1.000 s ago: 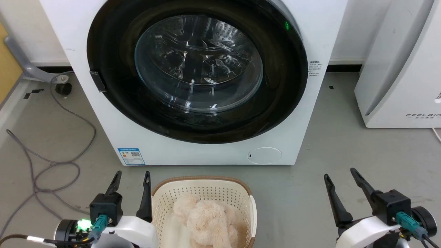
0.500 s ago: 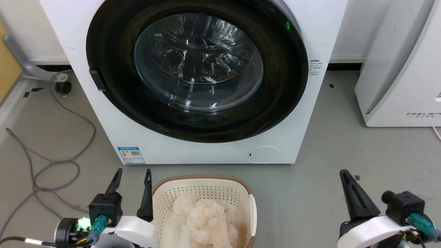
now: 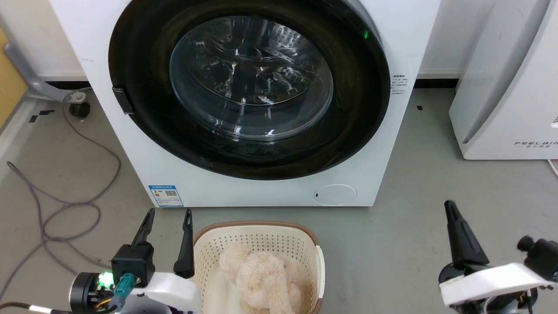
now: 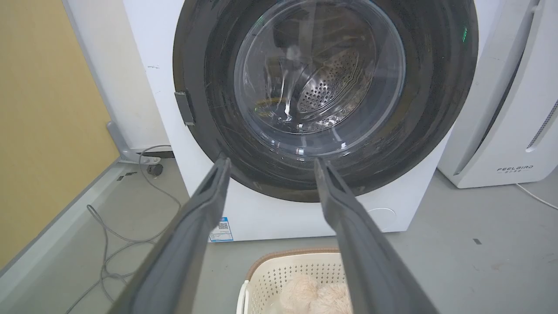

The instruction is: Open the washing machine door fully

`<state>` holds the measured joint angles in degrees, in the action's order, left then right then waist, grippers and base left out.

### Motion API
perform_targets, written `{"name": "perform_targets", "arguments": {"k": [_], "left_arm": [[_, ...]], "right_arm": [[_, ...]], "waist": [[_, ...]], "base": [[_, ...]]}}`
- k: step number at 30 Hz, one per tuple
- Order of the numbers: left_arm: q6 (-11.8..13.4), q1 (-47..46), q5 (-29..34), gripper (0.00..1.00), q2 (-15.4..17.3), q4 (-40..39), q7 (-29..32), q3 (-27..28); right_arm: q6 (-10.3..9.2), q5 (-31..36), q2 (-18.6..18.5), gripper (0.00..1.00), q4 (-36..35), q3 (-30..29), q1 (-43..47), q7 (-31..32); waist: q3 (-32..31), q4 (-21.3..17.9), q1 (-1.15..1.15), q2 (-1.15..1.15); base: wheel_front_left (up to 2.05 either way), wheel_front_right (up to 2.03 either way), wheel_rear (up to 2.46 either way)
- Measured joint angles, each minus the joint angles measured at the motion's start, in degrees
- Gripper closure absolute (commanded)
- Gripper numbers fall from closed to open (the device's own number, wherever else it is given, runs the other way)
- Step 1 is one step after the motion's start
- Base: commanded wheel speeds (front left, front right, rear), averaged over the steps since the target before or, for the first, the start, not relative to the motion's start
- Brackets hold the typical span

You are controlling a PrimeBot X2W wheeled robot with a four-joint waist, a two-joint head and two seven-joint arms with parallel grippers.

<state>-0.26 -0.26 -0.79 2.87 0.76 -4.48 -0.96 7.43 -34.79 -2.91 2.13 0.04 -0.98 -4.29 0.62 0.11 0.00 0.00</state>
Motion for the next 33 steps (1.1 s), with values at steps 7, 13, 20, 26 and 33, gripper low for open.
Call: {"name": "perform_targets", "arguments": {"k": [7,13,20,26,33], "left_arm": [[-0.01,-0.49,-0.49,0.0,0.0,-0.24,-0.7,-0.05],[-0.42,-1.1,-0.97,0.0,0.0,-0.65,-1.49,-0.02],[-0.52,-2.16,-1.0,0.0,-0.01,-1.29,-2.31,0.44],[-1.08,-3.26,-1.0,0.0,-0.02,-2.24,-3.12,0.98],[-1.96,-5.58,-1.0,0.0,-0.02,-3.71,-3.77,1.49]], "right_arm": [[0.0,-10.62,0.0,1.0,1.0,-1.24,-3.28,-0.97],[0.0,-19.29,0.0,1.0,3.05,-3.58,-7.49,-1.83],[0.0,-26.94,-0.02,1.0,8.75,-5.95,-15.43,-2.59],[0.0,-32.43,-1.77,1.0,15.5,-6.69,-23.99,-3.38],[-0.01,-39.24,-4.99,1.0,21.86,-4.11,-35.37,-4.2]], "waist": [[0.79,-0.04,0.0,0.0],[1.72,-0.08,0.0,0.0],[3.19,-0.53,0.0,0.0],[4.94,-0.76,0.0,0.0],[8.15,-0.59,0.0,0.0]], "base": [[0.0,0.0,0.0],[0.0,0.0,0.0],[0.0,0.0,0.0],[0.0,0.0,0.0],[0.0,0.0,0.0]]}}
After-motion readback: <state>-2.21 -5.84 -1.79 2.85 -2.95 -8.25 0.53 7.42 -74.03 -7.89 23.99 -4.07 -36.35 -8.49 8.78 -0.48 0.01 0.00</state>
